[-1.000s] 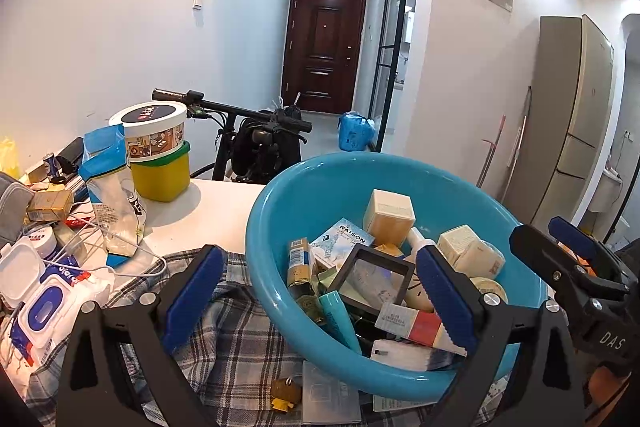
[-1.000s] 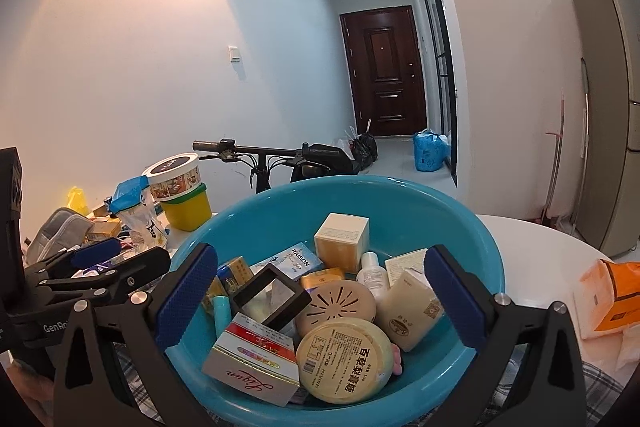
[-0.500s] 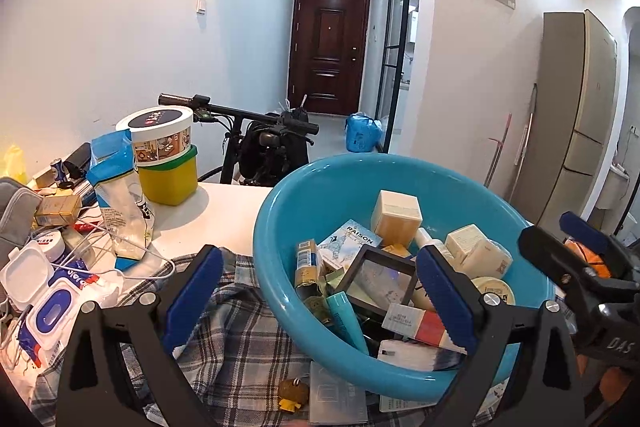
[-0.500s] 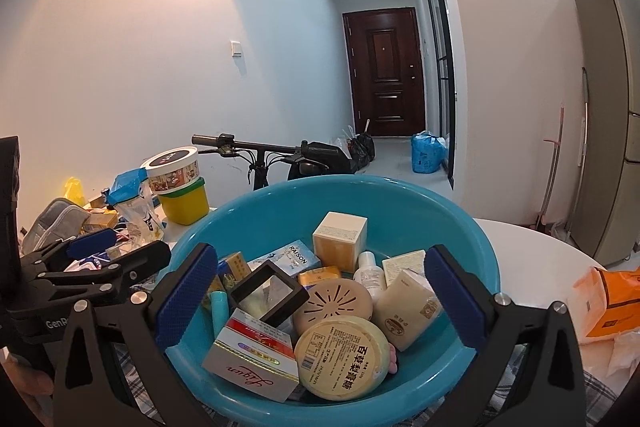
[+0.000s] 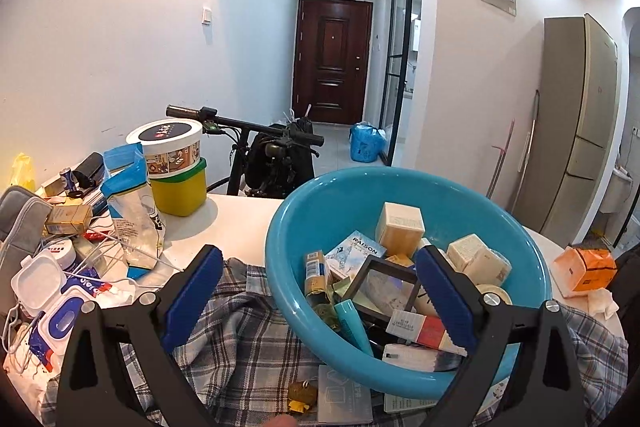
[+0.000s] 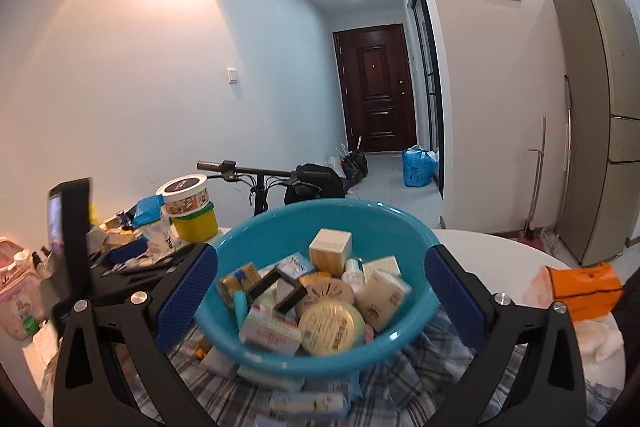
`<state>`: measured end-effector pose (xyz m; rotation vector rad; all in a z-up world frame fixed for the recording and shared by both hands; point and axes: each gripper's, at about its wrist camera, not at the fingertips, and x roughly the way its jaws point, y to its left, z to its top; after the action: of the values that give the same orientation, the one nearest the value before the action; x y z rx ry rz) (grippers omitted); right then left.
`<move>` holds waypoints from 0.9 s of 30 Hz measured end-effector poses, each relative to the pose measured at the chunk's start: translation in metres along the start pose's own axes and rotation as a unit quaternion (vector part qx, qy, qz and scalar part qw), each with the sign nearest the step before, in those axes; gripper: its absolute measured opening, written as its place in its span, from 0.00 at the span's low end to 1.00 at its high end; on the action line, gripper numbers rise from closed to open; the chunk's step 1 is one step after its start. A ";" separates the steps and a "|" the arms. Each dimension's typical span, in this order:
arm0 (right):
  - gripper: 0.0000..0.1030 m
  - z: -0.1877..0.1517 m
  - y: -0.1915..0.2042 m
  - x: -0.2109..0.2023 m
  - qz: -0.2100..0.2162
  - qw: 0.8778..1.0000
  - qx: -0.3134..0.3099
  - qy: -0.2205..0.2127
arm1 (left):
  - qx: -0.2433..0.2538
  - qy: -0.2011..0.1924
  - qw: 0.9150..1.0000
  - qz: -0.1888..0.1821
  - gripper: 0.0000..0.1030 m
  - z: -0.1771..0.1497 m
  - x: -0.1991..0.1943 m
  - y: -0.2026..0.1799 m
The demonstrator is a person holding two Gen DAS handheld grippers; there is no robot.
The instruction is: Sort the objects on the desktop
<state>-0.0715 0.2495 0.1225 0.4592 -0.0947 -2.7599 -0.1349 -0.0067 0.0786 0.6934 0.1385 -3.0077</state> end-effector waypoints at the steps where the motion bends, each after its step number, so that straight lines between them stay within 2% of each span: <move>1: 1.00 -0.004 0.001 -0.009 -0.003 1.000 -0.004 0.005 | 0.002 0.001 1.000 -0.001 0.96 0.000 0.000 -0.001; 7: 1.00 -0.055 0.010 -0.050 -0.014 0.999 -0.039 0.018 | 0.014 0.008 1.000 0.000 0.96 -0.001 0.004 -0.007; 10: 1.00 -0.084 0.009 -0.049 -0.013 0.998 -0.042 0.039 | 0.018 0.012 1.000 0.003 1.00 -0.003 0.006 -0.008; 14: 1.00 -0.113 -0.002 -0.030 -0.010 0.997 -0.024 0.069 | 0.031 0.009 0.999 0.010 1.00 -0.004 0.007 -0.014; 16: 1.00 -0.121 -0.007 -0.022 -0.004 0.997 -0.009 0.078 | 0.036 0.009 0.999 0.006 1.00 -0.005 0.006 -0.017; 19: 1.00 -0.128 -0.011 -0.018 -0.017 0.996 -0.010 0.083 | 0.039 0.011 0.999 -0.001 1.00 -0.005 0.004 -0.020; 23: 1.00 -0.132 -0.015 -0.018 -0.022 0.996 -0.003 0.088 | 0.036 0.019 0.999 -0.030 1.00 -0.003 -0.003 -0.025; 27: 1.00 -0.130 -0.024 -0.017 -0.028 0.995 0.017 0.090 | 0.042 0.001 0.998 -0.053 1.00 -0.001 -0.027 -0.033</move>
<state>-0.0215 0.2762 0.0015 0.7288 -0.0870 -2.7597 -0.1125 0.0266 0.0918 0.7169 0.0494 -3.1296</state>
